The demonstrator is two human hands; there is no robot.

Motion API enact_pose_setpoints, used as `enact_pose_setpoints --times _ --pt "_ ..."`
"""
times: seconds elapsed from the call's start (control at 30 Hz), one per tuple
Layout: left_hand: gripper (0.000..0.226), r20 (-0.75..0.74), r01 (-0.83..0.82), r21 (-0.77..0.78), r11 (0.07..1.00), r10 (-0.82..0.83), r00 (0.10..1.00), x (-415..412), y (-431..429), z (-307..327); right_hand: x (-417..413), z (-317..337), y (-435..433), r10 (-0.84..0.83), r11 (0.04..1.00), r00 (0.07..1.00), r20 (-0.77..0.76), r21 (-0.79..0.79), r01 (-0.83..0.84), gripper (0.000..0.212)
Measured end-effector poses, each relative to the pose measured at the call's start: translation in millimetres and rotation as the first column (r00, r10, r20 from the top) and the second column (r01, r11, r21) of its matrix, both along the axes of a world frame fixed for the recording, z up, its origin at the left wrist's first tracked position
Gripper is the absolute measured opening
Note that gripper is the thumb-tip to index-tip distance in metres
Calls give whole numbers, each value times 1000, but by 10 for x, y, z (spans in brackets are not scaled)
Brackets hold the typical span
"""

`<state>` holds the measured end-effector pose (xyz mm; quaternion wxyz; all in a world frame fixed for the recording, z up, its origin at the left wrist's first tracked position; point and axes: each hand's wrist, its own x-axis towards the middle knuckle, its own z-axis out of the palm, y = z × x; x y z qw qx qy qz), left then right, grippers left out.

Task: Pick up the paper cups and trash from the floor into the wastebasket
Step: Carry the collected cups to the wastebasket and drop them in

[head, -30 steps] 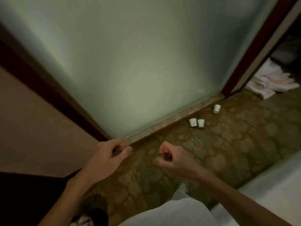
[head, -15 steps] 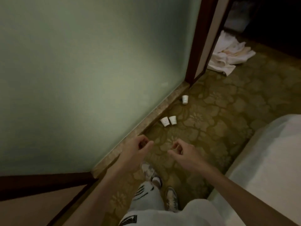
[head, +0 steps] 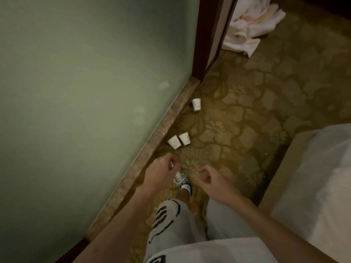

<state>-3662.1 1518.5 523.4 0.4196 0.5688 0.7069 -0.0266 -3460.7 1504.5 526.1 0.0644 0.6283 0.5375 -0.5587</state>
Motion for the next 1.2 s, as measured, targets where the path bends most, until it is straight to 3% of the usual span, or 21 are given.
enact_pose_setpoints --times 0.13,0.33,0.5,0.63,0.77,0.87,0.93,1.03,1.1,1.2 --pt "22 -45 8 -21 1000 -9 999 -45 576 -903 -23 -871 570 -22 999 998 57 -37 24 39" --pt "32 -57 -82 -66 994 78 995 -67 1015 -2846 -39 -2732 1173 19 996 997 80 -87 -12 39" --pt "38 -135 -15 -40 999 10 991 -106 1232 -4317 -75 -4205 1568 41 994 996 81 -105 -33 40" --pt "46 -174 16 17 1000 -12 985 -99 1335 -5209 -148 -5157 1740 42 998 998 56 -41 -40 54" --pt "52 -168 61 128 990 -39 985 -112 1367 -5817 -227 -5864 1796 21 1000 999 44 12 -22 75" --pt "51 -64 28 195 980 -16 998 -130 1349 -6121 -264 -6170 1811 14 995 1000 -2 102 -13 85" --pt "50 12 13 228 973 -17 1000 -97 1333 -6249 -253 -6289 1848 -11 992 998 -64 127 19 79" --pt "53 -39 86 310 947 -77 996 -49 1370 -6412 -188 -6452 1961 -28 993 992 -121 113 42 64" --pt "49 -74 112 363 925 -91 993 8 1457 -6469 -113 -6521 2016 -107 993 973 -206 32 116 54" --pt "45 -72 145 411 900 -126 989 157 1673 -6454 -18 -6557 2147 -207 978 930 -303 -55 199 56"
